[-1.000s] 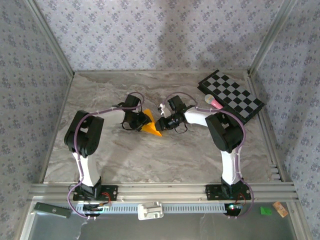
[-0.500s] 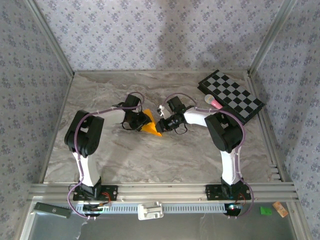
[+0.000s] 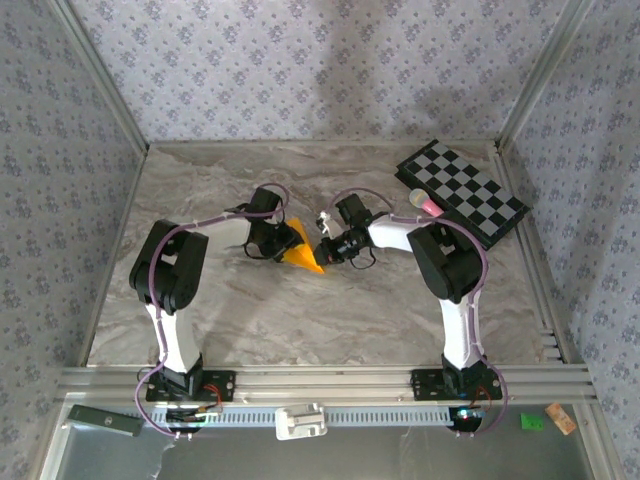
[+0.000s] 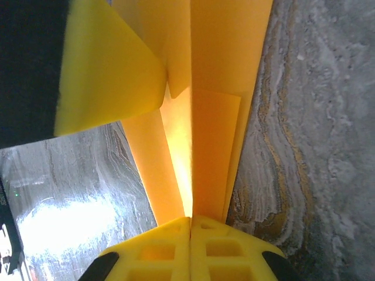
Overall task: Fold a paper plane with a square sheet of paper (pick it up from the middle)
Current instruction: Fourth fold the wing at the center of the table.
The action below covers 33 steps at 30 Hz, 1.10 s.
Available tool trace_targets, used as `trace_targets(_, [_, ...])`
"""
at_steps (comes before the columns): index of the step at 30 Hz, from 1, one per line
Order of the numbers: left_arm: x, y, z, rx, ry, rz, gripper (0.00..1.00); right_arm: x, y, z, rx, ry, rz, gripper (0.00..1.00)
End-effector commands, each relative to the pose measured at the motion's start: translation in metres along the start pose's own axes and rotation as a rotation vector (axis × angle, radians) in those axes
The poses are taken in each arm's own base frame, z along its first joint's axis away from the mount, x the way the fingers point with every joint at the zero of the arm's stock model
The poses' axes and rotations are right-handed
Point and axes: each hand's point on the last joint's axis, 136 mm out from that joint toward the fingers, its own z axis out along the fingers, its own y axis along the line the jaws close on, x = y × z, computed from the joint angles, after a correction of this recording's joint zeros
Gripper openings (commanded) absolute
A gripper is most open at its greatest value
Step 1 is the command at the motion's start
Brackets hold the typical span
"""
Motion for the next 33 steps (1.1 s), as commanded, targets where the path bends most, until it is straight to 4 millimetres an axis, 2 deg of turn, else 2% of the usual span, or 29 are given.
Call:
trace_targets(1, [0.002, 0.001, -0.003, -0.022, 0.023, -0.009, 0.41, 0.013, -0.011, 0.006, -0.010, 0.032, 0.054, 0.06])
trace_targets(5, [-0.012, -0.024, -0.027, 0.060, -0.039, 0.034, 0.42, 0.013, -0.014, 0.006, -0.022, 0.030, 0.078, 0.05])
trace_targets(10, [-0.017, -0.026, -0.040, 0.105, -0.084, 0.069, 0.41, 0.013, -0.019, 0.007, -0.023, 0.026, 0.105, 0.05])
trace_targets(13, [-0.015, -0.025, -0.038, 0.138, -0.073, 0.082, 0.33, 0.012, -0.021, 0.006, -0.016, 0.024, 0.110, 0.05])
trace_targets(18, [-0.011, -0.038, -0.029, 0.228, -0.043, 0.114, 0.23, 0.014, -0.023, 0.007, -0.011, 0.029, 0.115, 0.05])
trace_targets(27, [-0.008, -0.036, -0.005, 0.243, 0.013, 0.121, 0.14, 0.014, -0.026, 0.007, -0.002, 0.033, 0.121, 0.05])
trace_targets(33, [-0.010, -0.039, -0.002, 0.247, 0.014, 0.128, 0.13, 0.014, -0.026, 0.007, 0.003, 0.035, 0.119, 0.08])
